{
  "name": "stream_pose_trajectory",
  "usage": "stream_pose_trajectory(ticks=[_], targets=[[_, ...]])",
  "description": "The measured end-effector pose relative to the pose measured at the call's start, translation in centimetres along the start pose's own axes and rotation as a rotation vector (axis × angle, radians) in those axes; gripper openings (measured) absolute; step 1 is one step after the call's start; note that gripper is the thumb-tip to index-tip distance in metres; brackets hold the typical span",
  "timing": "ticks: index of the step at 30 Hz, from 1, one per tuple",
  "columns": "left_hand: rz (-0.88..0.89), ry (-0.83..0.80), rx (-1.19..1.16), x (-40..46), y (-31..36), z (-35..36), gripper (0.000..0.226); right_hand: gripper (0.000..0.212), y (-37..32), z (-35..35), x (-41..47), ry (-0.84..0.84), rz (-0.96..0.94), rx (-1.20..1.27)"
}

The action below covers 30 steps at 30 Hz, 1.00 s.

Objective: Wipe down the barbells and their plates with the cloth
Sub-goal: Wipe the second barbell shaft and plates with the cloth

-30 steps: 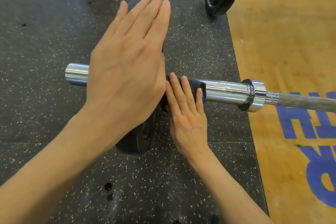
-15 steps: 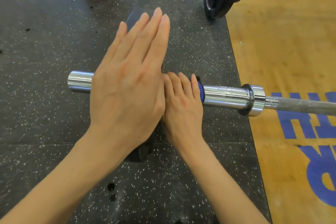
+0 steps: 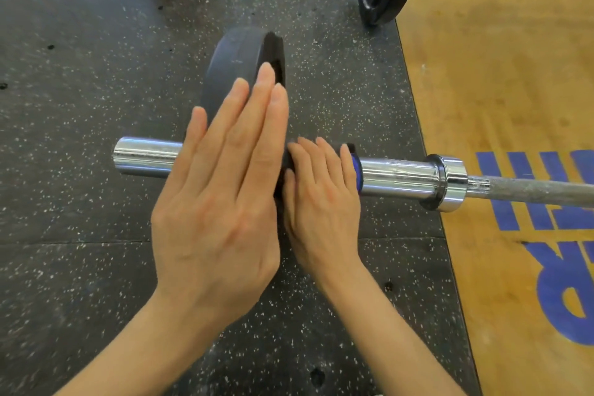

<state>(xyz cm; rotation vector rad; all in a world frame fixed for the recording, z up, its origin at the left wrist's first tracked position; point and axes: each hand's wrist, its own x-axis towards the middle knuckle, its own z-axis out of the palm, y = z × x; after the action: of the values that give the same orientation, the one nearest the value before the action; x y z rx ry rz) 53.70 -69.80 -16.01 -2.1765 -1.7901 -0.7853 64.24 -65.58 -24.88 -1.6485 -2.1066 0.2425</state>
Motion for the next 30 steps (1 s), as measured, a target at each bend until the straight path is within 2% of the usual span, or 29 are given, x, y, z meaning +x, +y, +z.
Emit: stream_pose_trajectory(ticks=[2,3,5,7,8,10,13,15,16,18,21,22,23,25,27,28,30], targets=[[0.009,-0.001,0.002,-0.9,0.4,-0.2,0.051,0.038,-0.3,-1.3,1.6,-0.129,-0.032,-0.107],[0.014,-0.003,0.002,-1.3,0.5,-0.3,0.053,0.039,-0.6,-2.0,3.1,-0.271,-0.01,-0.15],[0.027,-0.028,-0.006,-2.4,0.7,-0.8,0.061,0.039,-0.3,-2.3,6.4,-0.487,0.168,-0.078],[0.03,-0.066,-0.073,-3.2,1.0,-1.6,0.062,0.04,0.1,-2.0,8.2,-0.648,0.252,-0.061],[0.025,-0.088,-0.119,-3.4,1.1,-2.1,0.06,0.037,-0.3,-2.1,7.7,-0.614,0.18,-0.127],[0.018,-0.129,-0.18,-3.2,1.0,-3.0,0.059,0.027,-1.1,-1.5,3.9,-0.359,0.036,-0.282],[0.013,-0.175,-0.152,-1.4,0.8,-3.5,0.058,0.031,-1.4,-0.7,-2.0,-0.027,0.037,-0.066],[0.021,-0.205,-0.082,0.2,0.6,-3.4,0.058,0.035,-1.3,-0.8,-2.8,-0.007,0.004,-0.05],[0.026,-0.222,-0.046,0.9,0.6,-3.3,0.058,0.034,-1.4,-1.6,-2.2,-0.075,-0.026,-0.101],[0.05,-0.256,0.036,1.6,0.7,-3.1,0.06,0.03,-1.9,-3.6,0.6,-0.429,0.014,-0.176],[0.096,-0.314,0.152,1.1,1.4,-3.1,0.063,0.022,-0.6,-4.5,4.6,-0.812,0.152,-0.037],[0.102,-0.327,0.167,0.6,1.6,-3.2,0.063,0.022,-0.7,-4.5,4.5,-0.815,0.12,-0.063],[0.103,-0.336,0.168,0.1,1.6,-3.4,0.063,0.026,-0.9,-4.3,3.3,-0.739,0.057,-0.164],[0.097,-0.329,0.156,-0.7,1.8,-3.7,0.062,0.03,-1.5,-3.4,-1.3,-0.423,0.026,-0.215],[0.089,-0.309,0.146,-1.2,2.1,-3.9,0.061,0.021,-1.9,-2.8,-5.3,-0.192,0.041,-0.08],[0.082,-0.305,0.146,-1.3,2.2,-4.0,0.06,0.022,-1.9,-2.7,-5.8,-0.147,0.035,-0.05],[0.076,-0.31,0.147,-1.4,2.4,-4.1,0.058,0.03,-1.6,-3.2,-3.8,-0.233,0.014,-0.056]])
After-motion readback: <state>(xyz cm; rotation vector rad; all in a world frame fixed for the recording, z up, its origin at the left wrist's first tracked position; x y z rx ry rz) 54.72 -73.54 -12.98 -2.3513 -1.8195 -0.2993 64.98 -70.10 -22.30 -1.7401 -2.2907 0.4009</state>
